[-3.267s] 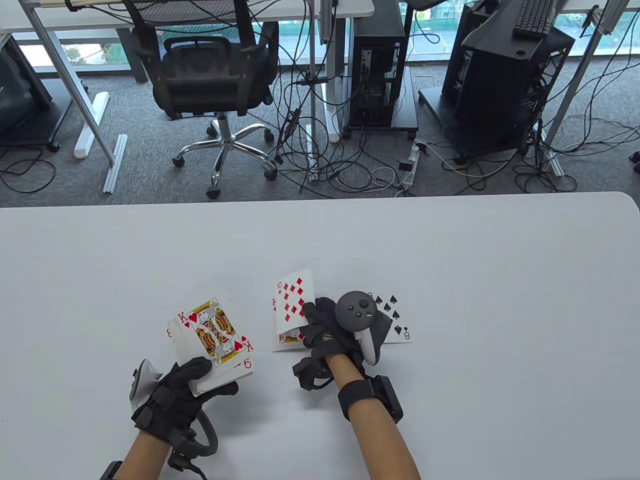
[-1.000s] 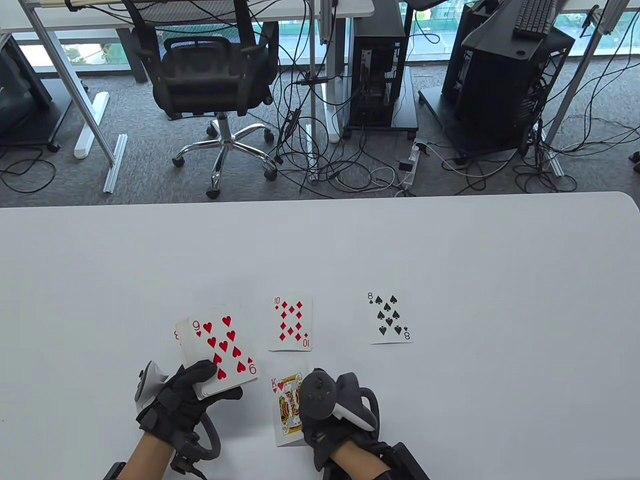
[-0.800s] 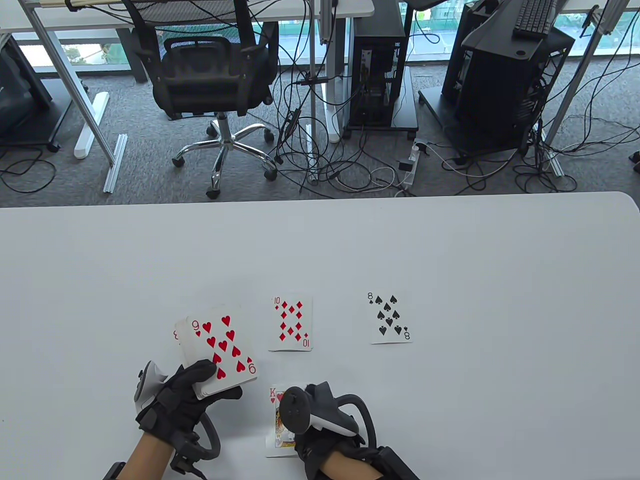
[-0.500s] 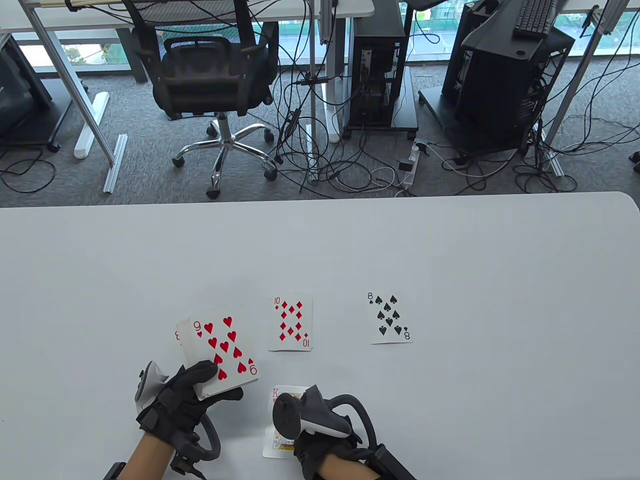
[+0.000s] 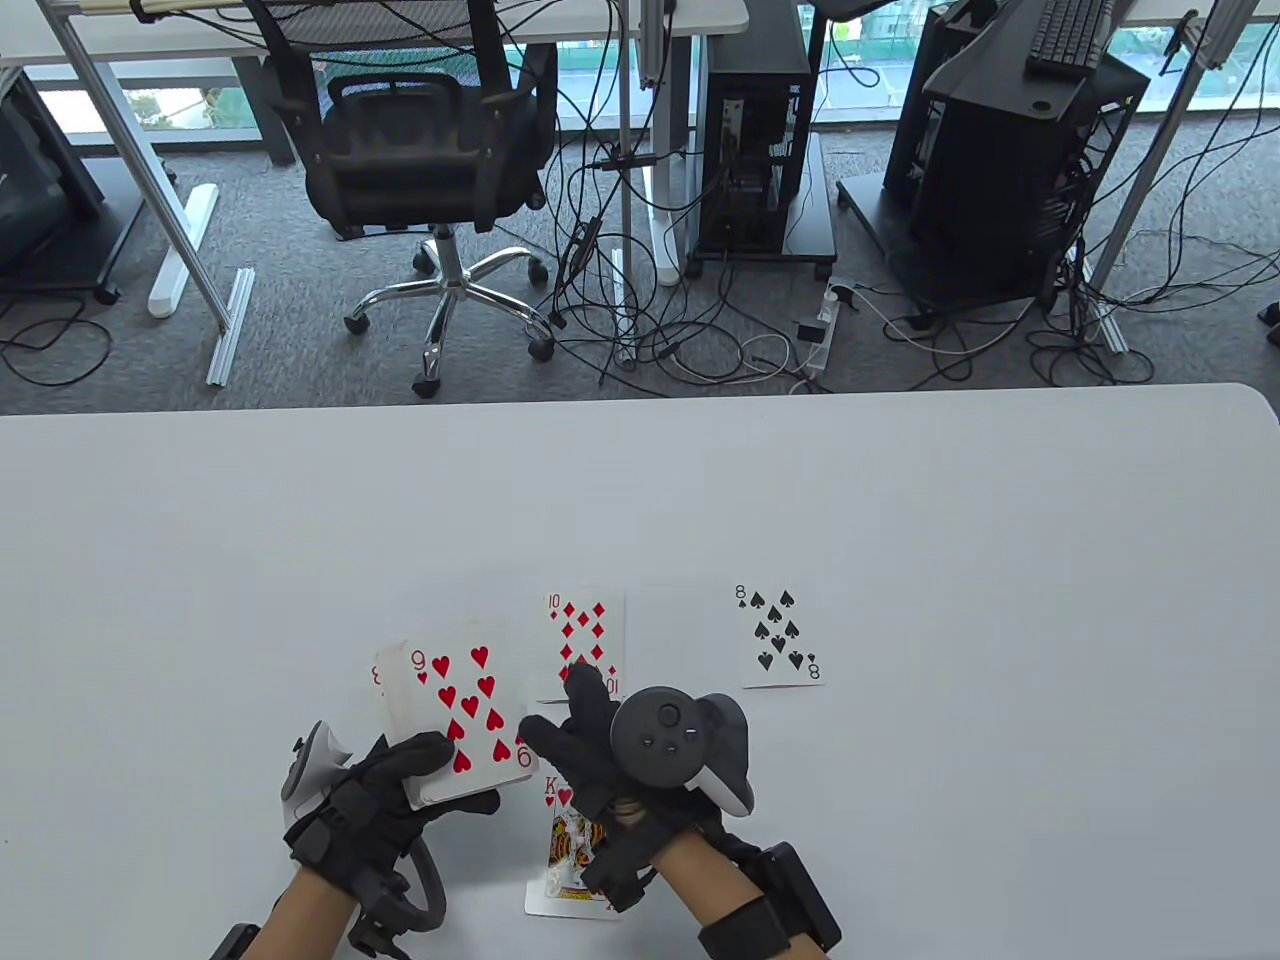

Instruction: Playing card suit sorting

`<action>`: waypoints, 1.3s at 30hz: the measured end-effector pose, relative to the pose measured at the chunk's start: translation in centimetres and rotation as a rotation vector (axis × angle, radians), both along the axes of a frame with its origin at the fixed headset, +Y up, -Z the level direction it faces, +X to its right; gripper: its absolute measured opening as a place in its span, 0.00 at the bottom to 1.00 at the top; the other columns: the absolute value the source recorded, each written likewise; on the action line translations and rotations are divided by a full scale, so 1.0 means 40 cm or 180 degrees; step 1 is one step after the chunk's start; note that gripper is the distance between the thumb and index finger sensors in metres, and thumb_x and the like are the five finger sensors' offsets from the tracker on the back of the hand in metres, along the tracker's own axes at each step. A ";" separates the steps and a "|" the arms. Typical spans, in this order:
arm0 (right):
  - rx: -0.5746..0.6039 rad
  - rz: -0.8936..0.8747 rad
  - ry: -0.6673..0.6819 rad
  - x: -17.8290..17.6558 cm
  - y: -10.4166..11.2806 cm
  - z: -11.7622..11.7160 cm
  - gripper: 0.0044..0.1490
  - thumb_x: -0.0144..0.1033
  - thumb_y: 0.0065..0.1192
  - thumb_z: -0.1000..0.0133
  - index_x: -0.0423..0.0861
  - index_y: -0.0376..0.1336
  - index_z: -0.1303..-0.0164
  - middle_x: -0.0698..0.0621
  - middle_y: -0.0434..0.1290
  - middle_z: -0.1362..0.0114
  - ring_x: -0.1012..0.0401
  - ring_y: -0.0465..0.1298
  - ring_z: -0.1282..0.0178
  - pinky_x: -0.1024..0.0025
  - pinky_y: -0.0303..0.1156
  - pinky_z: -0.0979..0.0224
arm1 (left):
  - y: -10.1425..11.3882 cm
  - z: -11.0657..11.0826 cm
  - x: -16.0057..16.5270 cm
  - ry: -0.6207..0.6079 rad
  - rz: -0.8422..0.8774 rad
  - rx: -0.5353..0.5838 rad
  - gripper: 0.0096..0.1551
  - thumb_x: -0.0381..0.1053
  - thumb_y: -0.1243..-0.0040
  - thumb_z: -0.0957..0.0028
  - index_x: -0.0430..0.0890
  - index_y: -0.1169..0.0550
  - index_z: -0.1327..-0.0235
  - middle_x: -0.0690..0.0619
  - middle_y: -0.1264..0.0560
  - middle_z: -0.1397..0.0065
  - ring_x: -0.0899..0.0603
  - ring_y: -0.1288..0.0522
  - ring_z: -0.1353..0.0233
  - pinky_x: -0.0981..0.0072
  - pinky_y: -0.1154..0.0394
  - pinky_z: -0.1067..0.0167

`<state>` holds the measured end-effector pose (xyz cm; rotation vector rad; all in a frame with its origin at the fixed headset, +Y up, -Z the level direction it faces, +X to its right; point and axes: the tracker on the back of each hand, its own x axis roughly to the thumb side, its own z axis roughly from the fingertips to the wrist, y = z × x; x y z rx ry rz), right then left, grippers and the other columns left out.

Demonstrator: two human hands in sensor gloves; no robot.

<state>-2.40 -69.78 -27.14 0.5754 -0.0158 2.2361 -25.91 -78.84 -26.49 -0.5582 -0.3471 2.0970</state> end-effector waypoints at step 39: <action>-0.1247 -0.0029 -0.0251 0.148 -0.167 0.065 0.24 0.29 0.56 0.43 0.21 0.66 0.54 0.47 0.81 0.69 0.64 0.79 0.84 0.59 0.82 0.64 | -0.010 -0.011 -0.020 0.0147 0.0249 -0.0004 0.40 0.54 0.40 0.36 0.50 0.48 0.20 0.44 0.39 0.18 0.34 0.29 0.25 0.54 0.18 0.44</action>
